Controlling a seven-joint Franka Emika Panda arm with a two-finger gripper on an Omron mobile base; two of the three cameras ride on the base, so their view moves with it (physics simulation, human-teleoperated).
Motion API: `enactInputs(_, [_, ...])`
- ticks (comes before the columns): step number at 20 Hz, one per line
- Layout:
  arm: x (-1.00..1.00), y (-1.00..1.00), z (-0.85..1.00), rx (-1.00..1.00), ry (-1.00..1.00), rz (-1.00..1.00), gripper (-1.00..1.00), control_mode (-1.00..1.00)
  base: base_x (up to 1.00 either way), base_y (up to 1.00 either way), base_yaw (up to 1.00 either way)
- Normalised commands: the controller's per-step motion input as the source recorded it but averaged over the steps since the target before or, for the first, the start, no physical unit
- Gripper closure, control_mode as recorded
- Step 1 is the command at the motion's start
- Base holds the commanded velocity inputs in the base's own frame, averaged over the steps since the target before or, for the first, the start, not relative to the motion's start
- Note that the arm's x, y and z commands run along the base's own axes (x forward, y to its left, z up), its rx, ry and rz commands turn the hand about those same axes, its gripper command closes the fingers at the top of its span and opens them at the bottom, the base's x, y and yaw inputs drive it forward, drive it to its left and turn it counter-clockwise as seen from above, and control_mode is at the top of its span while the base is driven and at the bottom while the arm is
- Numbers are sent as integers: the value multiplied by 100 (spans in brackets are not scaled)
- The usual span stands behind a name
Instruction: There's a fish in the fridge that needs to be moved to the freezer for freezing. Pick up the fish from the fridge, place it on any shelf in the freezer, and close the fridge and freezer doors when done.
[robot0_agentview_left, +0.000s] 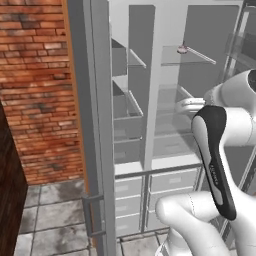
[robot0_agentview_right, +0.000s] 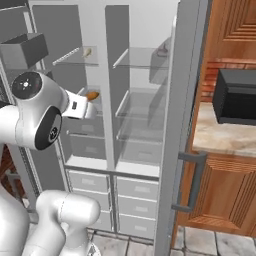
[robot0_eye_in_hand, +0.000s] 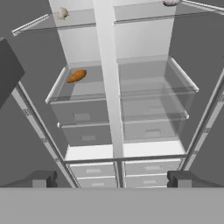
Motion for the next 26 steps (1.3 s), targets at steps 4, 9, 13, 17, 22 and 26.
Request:
enactInputs(4, [0,0,0,0,0,0,-100,100,-6,-15,0])
enactInputs(9, [0,0,0,0,0,0,-100,100,-30,-3,0])
enactInputs(13, [0,0,0,0,0,0,-100,100,-59,-19,0])
enactInputs(17, [0,0,0,0,0,0,-100,100,-11,0,0])
enactInputs(22, [0,0,0,0,0,0,-100,100,-6,0,0])
enactInputs(26, [0,0,0,0,0,0,-100,100,-58,-1,0])
